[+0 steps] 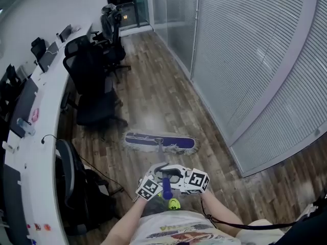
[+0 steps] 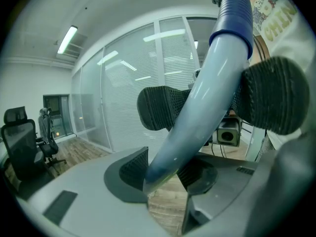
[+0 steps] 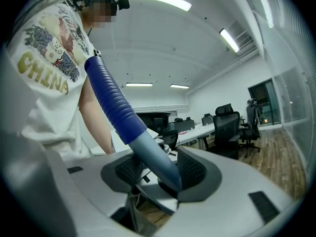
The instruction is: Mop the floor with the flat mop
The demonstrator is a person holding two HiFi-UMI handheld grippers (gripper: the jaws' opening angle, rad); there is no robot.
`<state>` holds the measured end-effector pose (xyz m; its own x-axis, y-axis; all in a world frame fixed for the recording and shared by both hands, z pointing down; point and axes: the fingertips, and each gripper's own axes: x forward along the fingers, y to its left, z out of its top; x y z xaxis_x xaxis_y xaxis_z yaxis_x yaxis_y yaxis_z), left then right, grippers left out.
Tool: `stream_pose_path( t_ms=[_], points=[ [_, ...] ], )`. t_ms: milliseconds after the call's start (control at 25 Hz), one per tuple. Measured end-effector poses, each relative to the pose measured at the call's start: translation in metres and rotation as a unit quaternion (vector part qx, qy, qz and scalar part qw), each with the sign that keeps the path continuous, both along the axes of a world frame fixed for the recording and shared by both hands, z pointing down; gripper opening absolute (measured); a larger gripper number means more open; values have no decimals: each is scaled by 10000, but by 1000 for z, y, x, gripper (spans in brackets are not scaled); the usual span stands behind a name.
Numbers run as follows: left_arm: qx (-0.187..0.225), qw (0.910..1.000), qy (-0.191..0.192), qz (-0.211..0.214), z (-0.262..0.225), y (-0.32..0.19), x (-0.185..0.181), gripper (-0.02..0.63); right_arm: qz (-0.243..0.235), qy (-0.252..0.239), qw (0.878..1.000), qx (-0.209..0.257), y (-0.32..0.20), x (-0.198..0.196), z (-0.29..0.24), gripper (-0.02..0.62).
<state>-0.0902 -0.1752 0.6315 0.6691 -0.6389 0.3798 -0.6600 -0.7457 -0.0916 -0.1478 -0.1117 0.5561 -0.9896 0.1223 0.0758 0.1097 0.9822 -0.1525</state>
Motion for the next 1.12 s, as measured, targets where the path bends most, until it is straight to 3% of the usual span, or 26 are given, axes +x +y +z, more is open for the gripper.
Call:
stream_pose_path(
  t_ms=[360,880,1120],
  points=[
    [-38,9999,-32,158,8,104,16,137,123,-6,9999,18,102,15,8,196],
    [-147,9991,178,354,10,312,19,149,343,235,9991,-44,307,14,15,196],
    [-160,9985,313,413,13,366,37,160,386,376,9985,-60,362,32,20,197]
  ],
)
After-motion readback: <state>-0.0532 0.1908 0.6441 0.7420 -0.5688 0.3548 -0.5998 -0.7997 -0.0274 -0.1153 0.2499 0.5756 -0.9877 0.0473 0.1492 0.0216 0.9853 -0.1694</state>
